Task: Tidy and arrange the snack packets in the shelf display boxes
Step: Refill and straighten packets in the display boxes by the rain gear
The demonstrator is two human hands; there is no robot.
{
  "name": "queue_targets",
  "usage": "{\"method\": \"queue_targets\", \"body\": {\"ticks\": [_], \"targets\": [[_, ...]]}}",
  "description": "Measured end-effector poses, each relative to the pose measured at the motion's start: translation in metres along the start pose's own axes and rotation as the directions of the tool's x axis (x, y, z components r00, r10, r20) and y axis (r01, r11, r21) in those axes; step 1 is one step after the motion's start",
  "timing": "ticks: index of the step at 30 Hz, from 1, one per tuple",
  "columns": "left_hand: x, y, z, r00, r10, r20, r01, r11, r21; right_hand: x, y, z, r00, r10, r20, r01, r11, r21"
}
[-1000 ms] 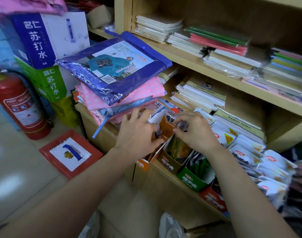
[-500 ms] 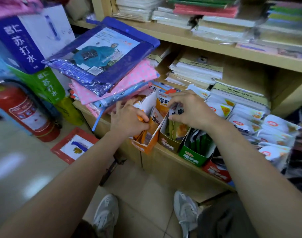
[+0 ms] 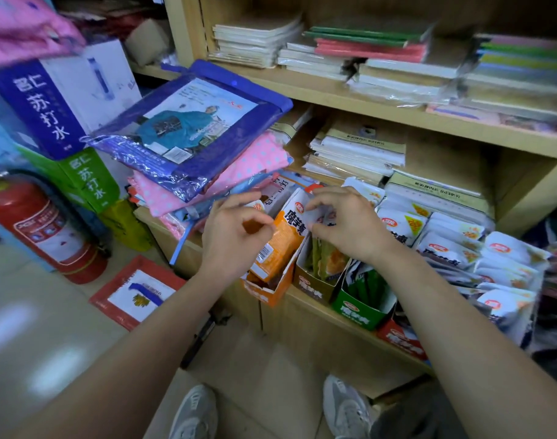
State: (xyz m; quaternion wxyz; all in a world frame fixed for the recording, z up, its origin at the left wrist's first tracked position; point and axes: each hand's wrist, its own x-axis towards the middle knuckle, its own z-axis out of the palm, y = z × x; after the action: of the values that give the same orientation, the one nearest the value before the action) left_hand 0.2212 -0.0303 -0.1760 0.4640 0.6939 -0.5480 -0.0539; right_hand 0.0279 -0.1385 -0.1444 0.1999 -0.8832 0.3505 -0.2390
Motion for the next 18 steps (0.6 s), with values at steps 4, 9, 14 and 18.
{"method": "queue_targets", "body": {"ticks": [4, 9, 14, 18], "targets": [[-0.001, 0.010, -0.005, 0.991, -0.132, -0.022, 0.120, 0.949, -0.290, -0.001, -0.009, -0.002, 0.975, 0.013, -0.223, 0.013, 0.993, 0.116], [0.004, 0.016, -0.010, 0.985, -0.168, -0.032, 0.139, 0.896, -0.421, -0.004, -0.032, -0.003, 0.955, 0.224, -0.193, -0.113, 0.880, 0.461], [0.004, 0.024, -0.004, 0.988, -0.155, 0.018, 0.145, 0.867, -0.477, 0.002, -0.040, 0.006, 0.915, 0.404, 0.022, -0.285, 0.605, 0.744], [0.006, 0.031, -0.004, 0.986, -0.158, 0.060, 0.164, 0.818, -0.551, 0.005, -0.046, 0.016, 0.906, 0.423, 0.026, -0.269, 0.525, 0.807]]}}
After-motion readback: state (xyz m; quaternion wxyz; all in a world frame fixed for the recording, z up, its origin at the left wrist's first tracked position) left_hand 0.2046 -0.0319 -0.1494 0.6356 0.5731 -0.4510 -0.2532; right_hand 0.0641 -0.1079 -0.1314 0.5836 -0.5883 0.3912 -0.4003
